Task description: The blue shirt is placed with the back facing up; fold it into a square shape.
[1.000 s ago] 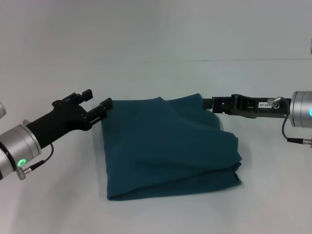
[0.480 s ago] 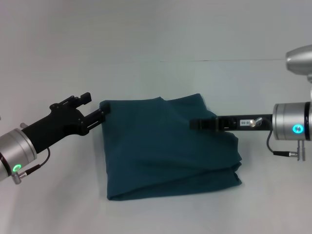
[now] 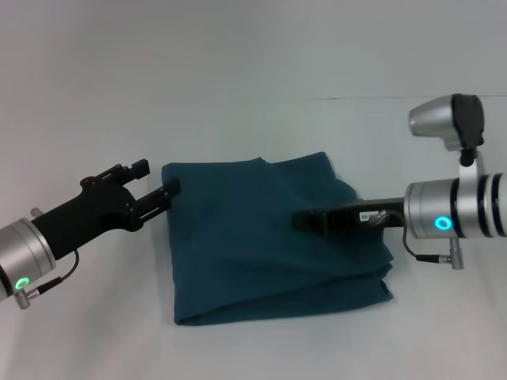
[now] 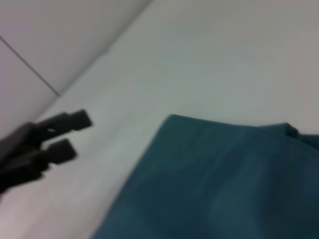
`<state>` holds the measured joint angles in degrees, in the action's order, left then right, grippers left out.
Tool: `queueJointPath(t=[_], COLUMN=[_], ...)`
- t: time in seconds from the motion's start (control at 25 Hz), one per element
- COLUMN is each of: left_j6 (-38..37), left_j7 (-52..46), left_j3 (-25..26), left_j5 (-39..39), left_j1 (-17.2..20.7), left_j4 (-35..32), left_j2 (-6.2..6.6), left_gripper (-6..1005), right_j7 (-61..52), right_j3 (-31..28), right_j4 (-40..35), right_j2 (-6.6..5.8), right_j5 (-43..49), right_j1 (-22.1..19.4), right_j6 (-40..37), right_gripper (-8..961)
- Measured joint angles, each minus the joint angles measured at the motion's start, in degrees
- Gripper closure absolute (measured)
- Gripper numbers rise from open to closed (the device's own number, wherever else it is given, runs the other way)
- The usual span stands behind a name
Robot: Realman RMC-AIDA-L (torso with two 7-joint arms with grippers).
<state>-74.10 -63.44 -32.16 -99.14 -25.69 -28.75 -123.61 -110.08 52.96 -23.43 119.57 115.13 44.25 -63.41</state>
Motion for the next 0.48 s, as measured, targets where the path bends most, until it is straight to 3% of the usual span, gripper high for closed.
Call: queueJointPath(t=[0.24,0.48], left_j6=[-0.1,0.3], left_j7=[0.0,0.0], left_j3=[0.1,0.1], left_j5=[0.0,0.0], left_j1=[0.2,0.2], left_j4=[0.0,0.0], left_j2=[-0.06,-0.15], left_gripper=[308,308], right_j7=[0.3,1.0], right_j3=[5.1,6.0], right_j4=[2.9,3.1], right_j2=[0.63,0.75], right_j5=[-0.1,-0.8], right_j1=[2.1,3.1], right_j6=[8.7,12.4], right_gripper=[954,954])
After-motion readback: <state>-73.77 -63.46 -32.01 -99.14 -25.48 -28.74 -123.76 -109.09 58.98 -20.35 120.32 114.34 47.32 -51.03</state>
